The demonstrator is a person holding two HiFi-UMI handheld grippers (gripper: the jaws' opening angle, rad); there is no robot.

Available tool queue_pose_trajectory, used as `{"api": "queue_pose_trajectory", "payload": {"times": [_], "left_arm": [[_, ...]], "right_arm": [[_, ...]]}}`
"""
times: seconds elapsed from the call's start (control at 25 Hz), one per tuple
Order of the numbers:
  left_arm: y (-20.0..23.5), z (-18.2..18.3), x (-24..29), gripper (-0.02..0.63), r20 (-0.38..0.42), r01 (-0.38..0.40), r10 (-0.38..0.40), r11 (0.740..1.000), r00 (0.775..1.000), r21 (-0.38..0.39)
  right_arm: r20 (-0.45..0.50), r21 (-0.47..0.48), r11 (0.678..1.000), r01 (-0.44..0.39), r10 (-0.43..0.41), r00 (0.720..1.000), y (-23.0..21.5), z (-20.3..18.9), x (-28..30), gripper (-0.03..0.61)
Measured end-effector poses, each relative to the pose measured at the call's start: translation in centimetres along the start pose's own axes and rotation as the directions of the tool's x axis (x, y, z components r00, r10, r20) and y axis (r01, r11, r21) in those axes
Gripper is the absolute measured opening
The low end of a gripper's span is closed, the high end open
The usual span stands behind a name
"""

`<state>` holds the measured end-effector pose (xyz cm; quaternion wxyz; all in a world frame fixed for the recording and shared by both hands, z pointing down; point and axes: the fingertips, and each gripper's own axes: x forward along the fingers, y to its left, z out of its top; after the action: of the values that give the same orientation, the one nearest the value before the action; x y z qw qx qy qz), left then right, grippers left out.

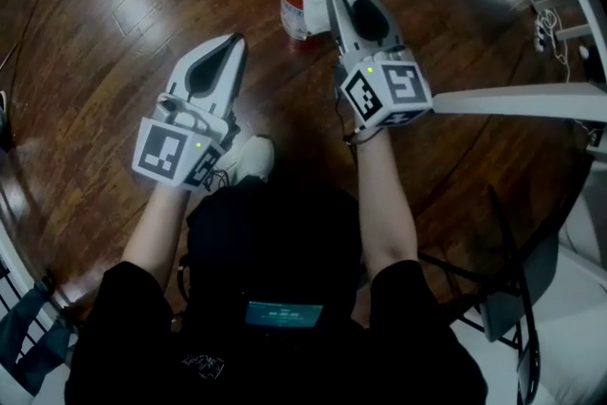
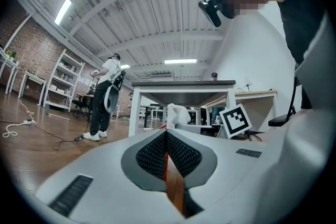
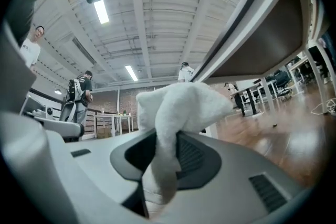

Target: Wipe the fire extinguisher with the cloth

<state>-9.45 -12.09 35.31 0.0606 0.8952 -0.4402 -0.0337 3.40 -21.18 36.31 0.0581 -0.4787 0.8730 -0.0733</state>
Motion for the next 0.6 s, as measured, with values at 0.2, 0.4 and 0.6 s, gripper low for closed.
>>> {"api": "queue_pose_trajectory", "payload": {"times": [0.2, 0.4, 0.6], "left_arm": [[-0.2, -0.6, -0.1, 0.0, -0.008, 0.004, -0.004, 1.0, 1.0, 0.003], [-0.1, -0.6, -0.2, 0.0, 0.009, 0.006, -0.006, 1.0, 1.0, -0.015], [0.2, -1.1, -0.3, 0.0, 0.02, -0.002, 0.003, 0.999, 1.0, -0.034]], "right_arm": [[-0.038, -0.026, 0.999, 0.046, -0.047, 0.998, 0.1, -2.5, 3.1, 0.129], [-0.092, -0.114, 0.988, 0.104, -0.115, 0.989, 0.0, -5.7, 4.6, 0.127], [-0.11, -0.224, 0.969, 0.108, -0.135, 0.985, 0.6, -7.9, 5.0, 0.127]]}}
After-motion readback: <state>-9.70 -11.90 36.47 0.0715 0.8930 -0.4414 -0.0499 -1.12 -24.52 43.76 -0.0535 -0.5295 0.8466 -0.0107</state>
